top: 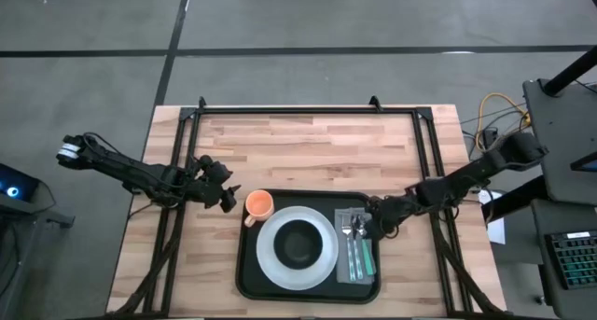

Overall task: Set up tray
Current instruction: Put the blue spoon on the gray napkin to the right of the blue knife on the black tray

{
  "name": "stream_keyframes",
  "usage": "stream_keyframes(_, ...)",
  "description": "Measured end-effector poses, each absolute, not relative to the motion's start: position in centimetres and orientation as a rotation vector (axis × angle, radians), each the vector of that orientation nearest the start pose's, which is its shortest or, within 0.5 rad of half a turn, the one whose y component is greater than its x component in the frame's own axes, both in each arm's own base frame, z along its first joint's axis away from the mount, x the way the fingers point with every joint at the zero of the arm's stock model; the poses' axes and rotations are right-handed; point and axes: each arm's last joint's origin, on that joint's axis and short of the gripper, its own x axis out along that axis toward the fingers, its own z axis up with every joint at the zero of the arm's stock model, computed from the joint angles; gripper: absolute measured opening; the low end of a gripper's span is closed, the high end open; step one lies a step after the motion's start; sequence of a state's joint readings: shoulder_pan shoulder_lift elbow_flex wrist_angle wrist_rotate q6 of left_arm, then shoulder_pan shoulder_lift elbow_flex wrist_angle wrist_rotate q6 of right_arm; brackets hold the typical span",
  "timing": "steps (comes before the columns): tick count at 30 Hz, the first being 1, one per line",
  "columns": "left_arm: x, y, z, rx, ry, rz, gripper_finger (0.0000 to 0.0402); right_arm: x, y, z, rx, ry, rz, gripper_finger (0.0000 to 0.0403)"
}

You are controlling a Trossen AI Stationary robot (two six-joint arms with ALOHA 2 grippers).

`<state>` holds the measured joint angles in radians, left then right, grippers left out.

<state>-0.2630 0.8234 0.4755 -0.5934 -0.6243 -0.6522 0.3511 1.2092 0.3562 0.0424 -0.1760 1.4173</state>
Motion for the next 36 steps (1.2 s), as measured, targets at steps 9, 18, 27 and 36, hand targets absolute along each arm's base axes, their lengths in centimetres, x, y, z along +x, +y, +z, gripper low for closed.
stream_keyframes(9, 13.9, -2.0, 20.4, -0.235, 0.645, 0.572, 0.0238, 19.9, 10.1, 17.5, 1.214, 1.097, -0.248, 0.0009)
stream_keyframes(18, 13.4, -1.9, 20.7, -0.256, 0.636, 0.547, 0.0238, 21.2, 14.4, 17.7, 1.051, 1.181, -0.293, 0.0009)
stream_keyframes(27, 13.2, -1.9, 20.9, -0.255, 0.628, 0.538, 0.0238, 22.0, 16.3, 16.3, 1.028, 1.282, -0.281, 0.0009)
stream_keyframes(36, 13.1, -1.9, 20.9, -0.254, 0.627, 0.536, 0.0238, 21.5, 17.0, 15.8, 1.036, 1.319, -0.300, 0.0009)
